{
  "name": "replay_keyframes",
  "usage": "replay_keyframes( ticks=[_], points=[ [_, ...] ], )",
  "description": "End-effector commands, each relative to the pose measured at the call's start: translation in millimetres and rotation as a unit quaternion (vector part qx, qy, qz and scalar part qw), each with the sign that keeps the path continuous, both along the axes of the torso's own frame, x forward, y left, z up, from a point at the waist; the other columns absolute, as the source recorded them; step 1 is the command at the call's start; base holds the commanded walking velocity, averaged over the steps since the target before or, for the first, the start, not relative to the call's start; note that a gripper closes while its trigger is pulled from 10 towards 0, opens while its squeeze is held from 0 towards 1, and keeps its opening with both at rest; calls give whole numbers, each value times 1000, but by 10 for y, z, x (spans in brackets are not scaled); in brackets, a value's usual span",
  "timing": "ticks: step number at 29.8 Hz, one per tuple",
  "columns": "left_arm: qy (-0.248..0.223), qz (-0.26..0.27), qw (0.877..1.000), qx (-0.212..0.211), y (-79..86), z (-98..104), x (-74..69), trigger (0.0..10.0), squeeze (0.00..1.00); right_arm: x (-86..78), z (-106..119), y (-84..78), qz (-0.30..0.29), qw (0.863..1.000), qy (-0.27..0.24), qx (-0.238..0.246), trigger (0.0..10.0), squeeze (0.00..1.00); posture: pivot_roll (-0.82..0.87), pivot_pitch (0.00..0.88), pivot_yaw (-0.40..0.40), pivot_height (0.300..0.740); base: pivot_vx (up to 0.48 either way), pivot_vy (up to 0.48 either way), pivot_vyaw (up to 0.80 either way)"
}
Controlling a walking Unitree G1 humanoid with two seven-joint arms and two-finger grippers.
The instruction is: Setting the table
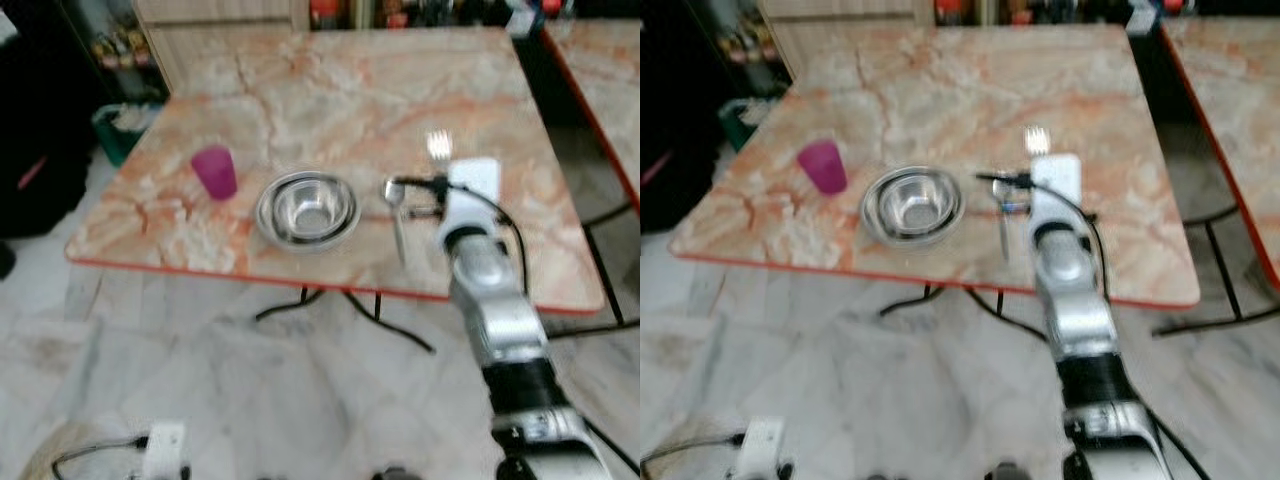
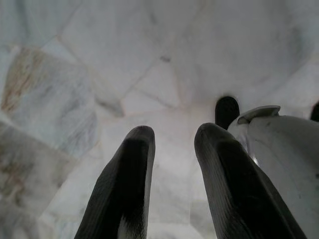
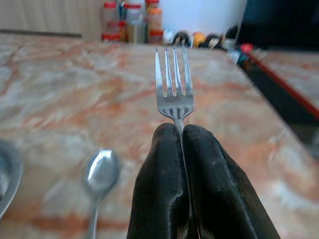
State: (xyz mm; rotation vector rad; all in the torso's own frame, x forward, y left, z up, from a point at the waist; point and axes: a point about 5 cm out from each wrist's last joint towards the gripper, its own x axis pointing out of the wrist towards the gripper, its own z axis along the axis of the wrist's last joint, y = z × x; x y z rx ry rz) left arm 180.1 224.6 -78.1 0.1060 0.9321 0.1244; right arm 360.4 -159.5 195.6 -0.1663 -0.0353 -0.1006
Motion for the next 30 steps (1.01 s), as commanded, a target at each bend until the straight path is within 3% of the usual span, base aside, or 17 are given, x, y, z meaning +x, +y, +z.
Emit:
replay_keyframes(
  ticks=[1, 6, 14, 30],
  points=[
    [19, 7, 1000, 15, 117, -22, -100, 10000, 0, -4, 26, 123, 18, 1000, -5, 5, 10000, 0, -5, 190, 55, 740, 289, 0, 0],
    [22, 6, 1000, 17, 127, -30, -122, 10000, 0, -85, -150, 71, 6, 999, 27, 18, 10000, 0, -4, 181, 51, 740, 290, 0, 0],
    [25, 5, 999, 23, 143, -30, -132, 10000, 0, -195, -414, -13, -12, 997, 68, 25, 10000, 0, -11, 178, 52, 740, 0, 0, 0],
    [26, 9, 999, 21, 162, -30, -140, 10000, 0, -179, -382, -33, -13, 998, 64, 24, 10000, 0, -10, 189, 53, 740, 30, 0, 0]
  ],
)
